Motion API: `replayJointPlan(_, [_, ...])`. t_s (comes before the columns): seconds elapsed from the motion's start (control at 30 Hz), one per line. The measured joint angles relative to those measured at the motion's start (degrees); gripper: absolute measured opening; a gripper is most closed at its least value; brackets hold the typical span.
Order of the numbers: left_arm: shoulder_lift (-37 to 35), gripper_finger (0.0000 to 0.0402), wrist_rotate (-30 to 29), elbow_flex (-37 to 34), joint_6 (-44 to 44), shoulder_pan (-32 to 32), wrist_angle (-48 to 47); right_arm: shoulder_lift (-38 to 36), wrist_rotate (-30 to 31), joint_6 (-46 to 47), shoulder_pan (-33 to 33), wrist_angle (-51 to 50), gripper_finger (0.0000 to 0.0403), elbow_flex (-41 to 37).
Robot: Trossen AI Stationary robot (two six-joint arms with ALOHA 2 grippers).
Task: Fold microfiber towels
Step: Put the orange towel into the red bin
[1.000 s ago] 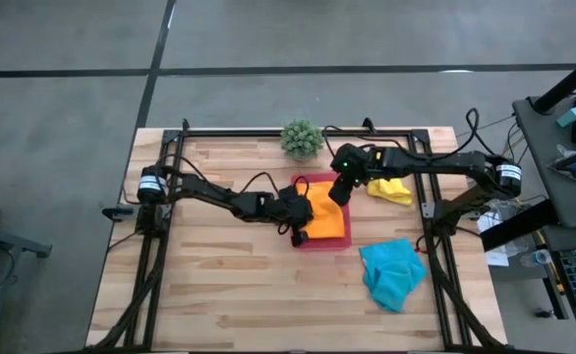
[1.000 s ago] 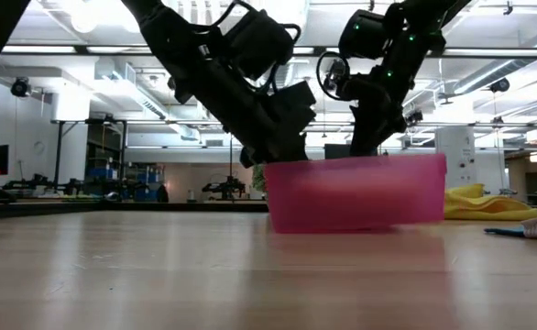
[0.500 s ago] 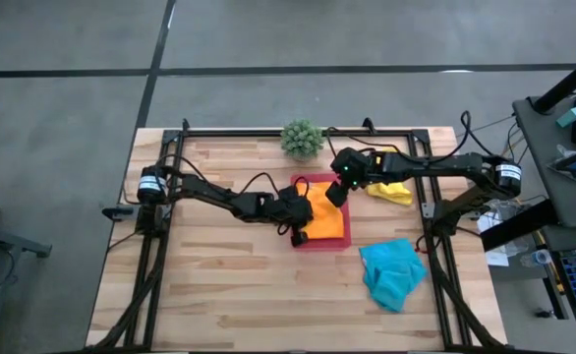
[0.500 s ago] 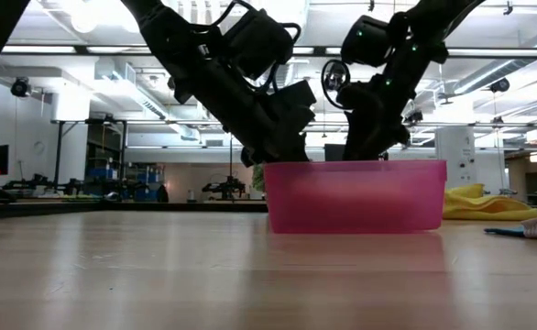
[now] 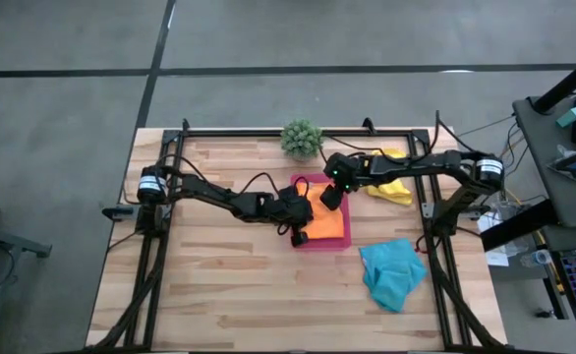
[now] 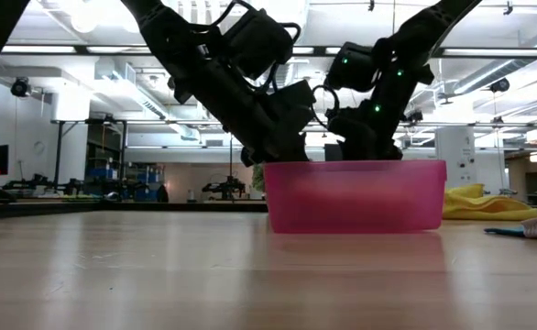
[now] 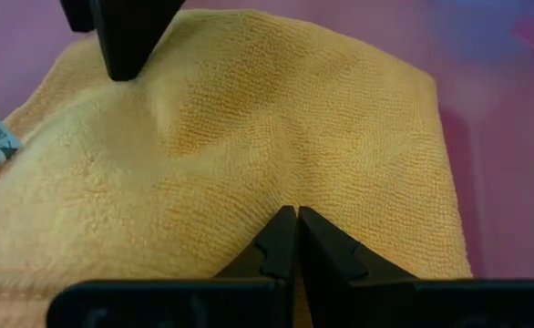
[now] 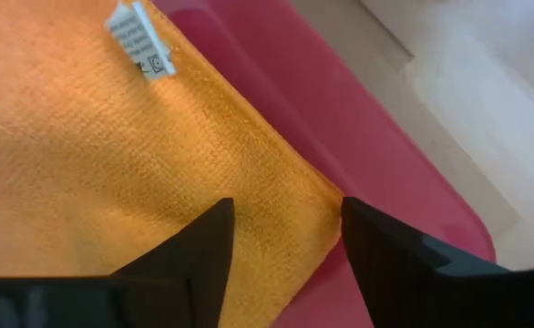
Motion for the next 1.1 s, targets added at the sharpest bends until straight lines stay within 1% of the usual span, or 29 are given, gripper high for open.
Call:
replayJointPlan(0.07, [0.00, 0.0001, 0.00, -0.01, 0.03, 0.00, 0.02, 0.06, -0.02, -0.32, 0.00, -0.30, 0.0178, 0.00])
replayJointPlan(0.13, [0.00, 0.0001, 0.00, -0.01, -0.01, 0.00, 0.00, -0.35, -0.02, -0.41, 0.00, -0.19, 0.0153, 0.00])
replayJointPlan(0.2, [0.00, 0.0001, 0.00, -0.01, -0.01, 0.00, -0.02, -0.77, -0.02, -0.44, 0.00, -0.21, 0.0121, 0.00])
replayJointPlan(0.33, [0.00, 0.0001, 0.00, -0.01, -0.03, 0.00, -0.01, -2.06, -0.04, -0.95, 0.00, -0.21, 0.0039, 0.00])
replayJointPlan(0.37, [0.00, 0.0001, 0.00, -0.03, -0.03, 0.00, -0.02, -2.49, -0.04, -1.26, 0.00, -0.21, 0.0023, 0.00])
replayJointPlan(0.4, [0.00, 0.0001, 0.00, -0.03, -0.03, 0.00, -0.02, -3.02, -0.04, -1.44, 0.00, -0.21, 0.0018, 0.00])
replayJointPlan(0.57, [0.00, 0.0001, 0.00, -0.03, -0.05, 0.00, -0.02, -5.09, 0.03, -2.12, 0.00, -0.21, 0.0009, 0.00])
replayJointPlan(0.67, [0.00, 0.0001, 0.00, -0.03, -0.05, 0.00, -0.02, -5.60, 1.07, -2.55, 0.00, -0.21, 0.0009, 0.00])
replayJointPlan(0.87, [0.00, 0.0001, 0.00, -0.03, -0.08, 0.00, 0.02, -5.34, 0.71, -0.21, 0.11, -0.73, 0.0011, 0.00])
replayJointPlan(0.97, [0.00, 0.0001, 0.00, -0.03, -0.08, 0.02, 0.12, -4.89, -1.72, 1.04, 0.11, -1.04, 0.0031, 0.00])
replayJointPlan(1.1, [0.00, 0.0001, 0.02, -0.05, -0.12, 0.09, 0.37, -4.86, -1.66, 2.47, 0.11, -1.15, 0.0083, 0.03])
